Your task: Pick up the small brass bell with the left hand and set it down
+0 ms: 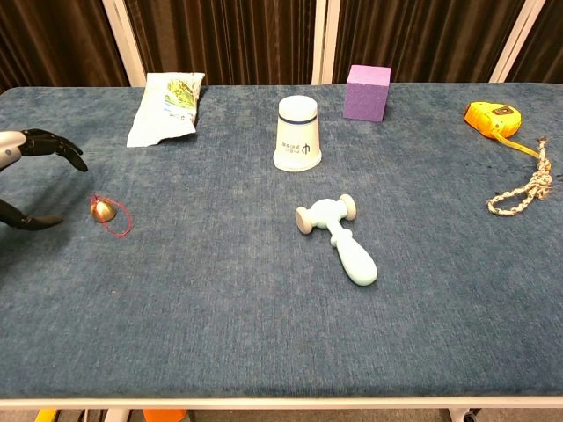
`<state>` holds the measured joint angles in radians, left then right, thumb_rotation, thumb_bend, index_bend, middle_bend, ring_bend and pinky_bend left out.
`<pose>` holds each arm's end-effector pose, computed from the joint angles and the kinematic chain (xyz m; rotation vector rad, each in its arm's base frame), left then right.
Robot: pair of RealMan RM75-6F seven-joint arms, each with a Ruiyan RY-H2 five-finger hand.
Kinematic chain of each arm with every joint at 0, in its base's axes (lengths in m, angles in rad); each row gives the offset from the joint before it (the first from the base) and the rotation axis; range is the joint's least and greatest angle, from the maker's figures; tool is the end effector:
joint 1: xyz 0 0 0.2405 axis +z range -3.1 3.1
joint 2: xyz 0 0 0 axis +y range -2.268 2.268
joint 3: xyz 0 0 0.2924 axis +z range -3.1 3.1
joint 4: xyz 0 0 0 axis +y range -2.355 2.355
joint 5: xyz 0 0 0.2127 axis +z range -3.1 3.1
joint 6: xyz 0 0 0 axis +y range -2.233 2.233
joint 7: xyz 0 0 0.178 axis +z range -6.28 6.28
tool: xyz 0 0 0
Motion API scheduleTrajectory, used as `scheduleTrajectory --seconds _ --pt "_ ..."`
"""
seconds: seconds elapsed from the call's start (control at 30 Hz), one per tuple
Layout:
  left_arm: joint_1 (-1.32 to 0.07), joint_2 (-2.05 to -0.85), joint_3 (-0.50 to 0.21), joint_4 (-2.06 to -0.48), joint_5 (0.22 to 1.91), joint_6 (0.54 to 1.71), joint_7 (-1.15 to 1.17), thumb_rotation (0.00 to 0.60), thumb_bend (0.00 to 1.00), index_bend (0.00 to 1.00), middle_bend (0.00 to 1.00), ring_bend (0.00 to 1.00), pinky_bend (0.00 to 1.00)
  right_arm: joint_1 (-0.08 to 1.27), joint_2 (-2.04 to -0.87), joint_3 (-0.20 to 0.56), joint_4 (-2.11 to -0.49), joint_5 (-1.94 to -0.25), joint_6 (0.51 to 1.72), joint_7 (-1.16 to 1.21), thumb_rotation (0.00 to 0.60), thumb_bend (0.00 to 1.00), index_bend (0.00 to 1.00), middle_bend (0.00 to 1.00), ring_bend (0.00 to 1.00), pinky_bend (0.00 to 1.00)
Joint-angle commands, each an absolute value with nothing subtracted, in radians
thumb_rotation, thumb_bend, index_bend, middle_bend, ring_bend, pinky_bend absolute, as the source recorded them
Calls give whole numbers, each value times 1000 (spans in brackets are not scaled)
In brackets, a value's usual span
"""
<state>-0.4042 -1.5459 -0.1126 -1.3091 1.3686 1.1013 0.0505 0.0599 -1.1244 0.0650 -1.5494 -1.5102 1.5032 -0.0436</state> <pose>-0.2997 0.3299 -0.0053 -1.6400 -1.0797 -0.9134 -0.3574 -0.2132 0.1818 1.3866 -0.8131 0.8390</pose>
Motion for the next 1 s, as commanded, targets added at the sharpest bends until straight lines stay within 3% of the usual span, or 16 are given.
scheduleTrajectory --seconds 0.03,0.57,1.0 --pt "-409 -1546 -115 -1315 1366 1100 49 600 258 364 156 0 0 61 -1124 65 -1551 -1510 1501 -42 600 147 0 0 0 0" --pt "-435 -1569 -114 -1316 1331 1076 56 600 332 423 178 0 0 58 -1118 62 -1559 -1507 1500 -51 600 147 0 0 0 0" --pt "-457 -1587 -117 -1317 1317 1065 67 600 334 476 187 0 0 58 -1122 64 -1548 -1493 1491 -39 600 147 0 0 0 0"
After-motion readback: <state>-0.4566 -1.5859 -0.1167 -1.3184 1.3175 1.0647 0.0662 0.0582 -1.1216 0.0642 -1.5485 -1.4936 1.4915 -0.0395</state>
